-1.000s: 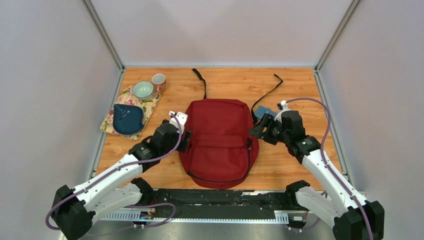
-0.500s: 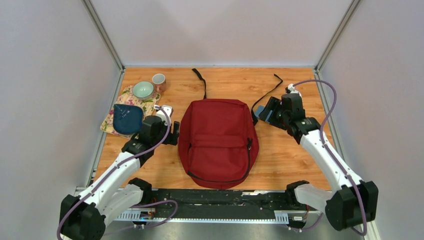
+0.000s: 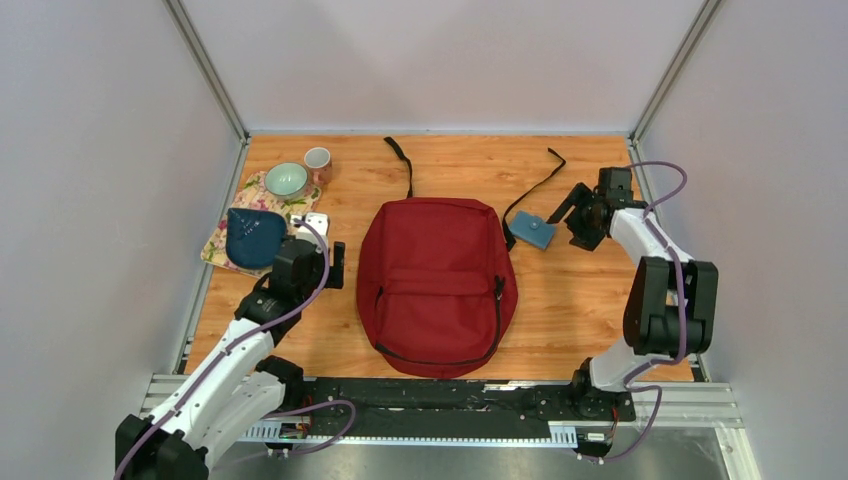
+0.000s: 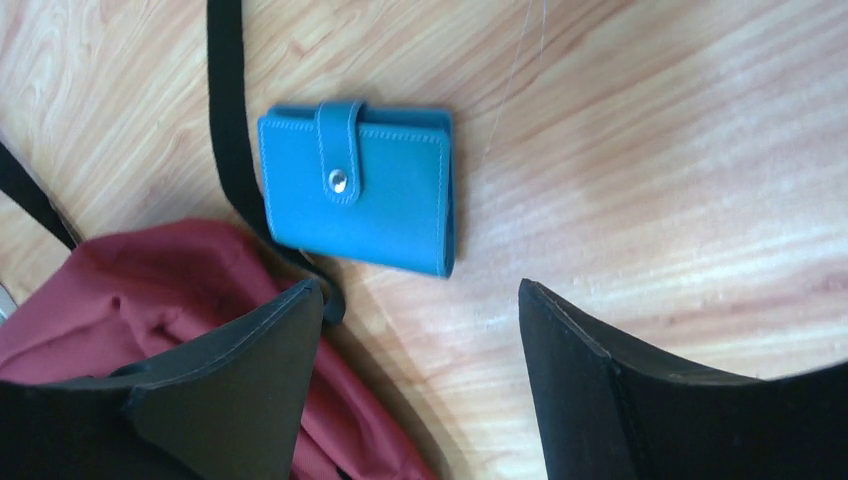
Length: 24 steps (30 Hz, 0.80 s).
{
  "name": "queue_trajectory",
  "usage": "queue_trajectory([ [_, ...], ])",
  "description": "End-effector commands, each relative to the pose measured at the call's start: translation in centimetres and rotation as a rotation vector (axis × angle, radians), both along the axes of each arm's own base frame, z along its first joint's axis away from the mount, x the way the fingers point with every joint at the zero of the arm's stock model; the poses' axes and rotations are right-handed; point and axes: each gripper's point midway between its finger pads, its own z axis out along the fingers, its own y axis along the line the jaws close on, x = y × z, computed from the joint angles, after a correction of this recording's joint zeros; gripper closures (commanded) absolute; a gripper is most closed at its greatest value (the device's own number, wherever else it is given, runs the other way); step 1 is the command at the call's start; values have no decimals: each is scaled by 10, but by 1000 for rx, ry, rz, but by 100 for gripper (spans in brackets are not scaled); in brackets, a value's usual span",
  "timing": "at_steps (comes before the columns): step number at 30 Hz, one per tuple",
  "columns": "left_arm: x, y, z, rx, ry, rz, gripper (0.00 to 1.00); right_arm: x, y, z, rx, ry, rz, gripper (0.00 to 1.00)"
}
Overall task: Pack the student bag
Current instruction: Unzip the student bag at the center of the board, then pick up the personal item from the center of the board.
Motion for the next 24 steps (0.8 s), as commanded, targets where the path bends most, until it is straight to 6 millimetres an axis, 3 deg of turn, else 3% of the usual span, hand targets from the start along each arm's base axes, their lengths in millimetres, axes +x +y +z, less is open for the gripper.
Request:
queue_trajectory([
  [1,5,2,6,2,-11,11,18,39,-2,5,76,-61,18,26],
  [7,3,2,5,4,-7,9,18,57,5,-25,175,-28,19,31],
  [11,3,3,4,8,-4,11,18,61,11,-33,219,-24,16,35],
  [24,2,0,-1,10,23,-4,17,44,11,-58,216,21,3,56],
])
